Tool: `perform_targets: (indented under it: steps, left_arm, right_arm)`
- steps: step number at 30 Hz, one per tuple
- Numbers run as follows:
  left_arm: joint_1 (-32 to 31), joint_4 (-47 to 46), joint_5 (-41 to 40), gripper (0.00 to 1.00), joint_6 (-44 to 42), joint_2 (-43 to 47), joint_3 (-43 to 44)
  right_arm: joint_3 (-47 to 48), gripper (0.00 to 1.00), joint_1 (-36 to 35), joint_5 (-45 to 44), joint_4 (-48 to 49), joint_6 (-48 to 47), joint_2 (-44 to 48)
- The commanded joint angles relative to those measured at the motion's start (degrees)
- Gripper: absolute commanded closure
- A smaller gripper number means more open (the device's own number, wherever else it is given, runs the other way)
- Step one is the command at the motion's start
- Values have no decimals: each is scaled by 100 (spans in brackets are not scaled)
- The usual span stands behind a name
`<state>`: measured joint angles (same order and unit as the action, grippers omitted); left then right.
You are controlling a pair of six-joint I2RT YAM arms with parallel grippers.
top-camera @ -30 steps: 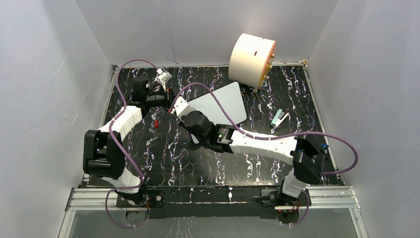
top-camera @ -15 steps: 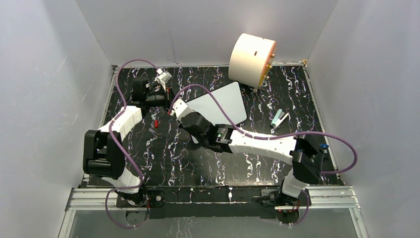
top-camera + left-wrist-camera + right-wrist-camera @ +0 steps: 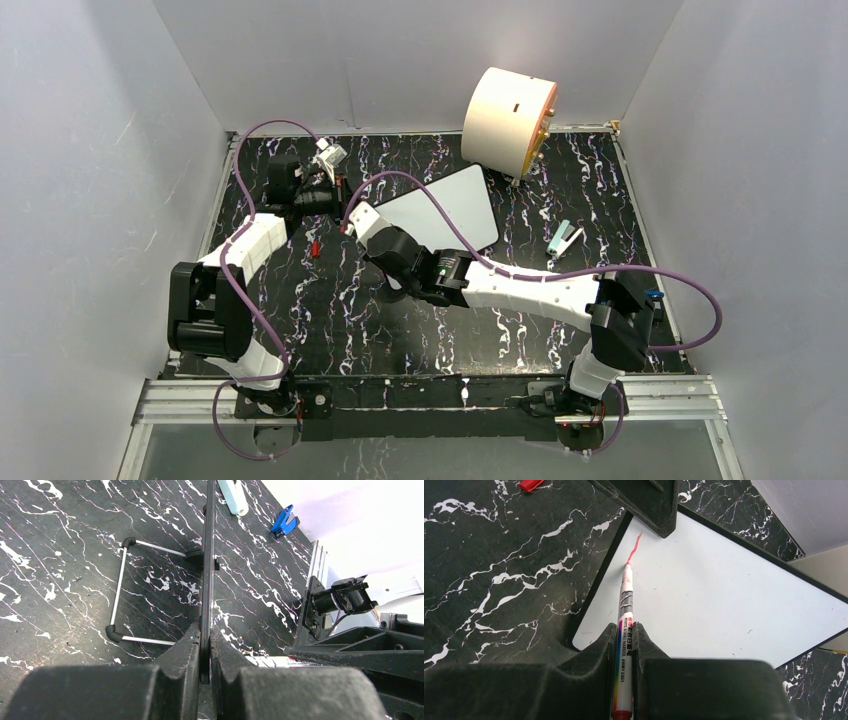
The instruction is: Write a sentence on the whiteboard
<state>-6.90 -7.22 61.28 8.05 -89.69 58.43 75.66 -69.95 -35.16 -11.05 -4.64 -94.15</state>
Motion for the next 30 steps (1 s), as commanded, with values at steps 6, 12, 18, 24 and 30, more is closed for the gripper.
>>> perform_targets:
  steps: [6,12,18,24,30]
  left_arm:
    - [-110,257,-72,100,-102,35,-32]
    - [-110,257,-72,100,-100,20,-29]
    - [-110,257,-85,100,-95,13,-33]
    - [-110,256,-98,100,-89,13,-34]
    - [-118,257,-99,100,-93,26,-42]
  right_arm:
    - [355,100,-23,61,-134,150,-34]
    - [304,100,-27,30,-90,174,22]
    - [119,100,-26,-67,277,113,260]
    - [-24,100,-26,-155,748,-51,407]
    - [6,100,-27,-328,877,-163,269]
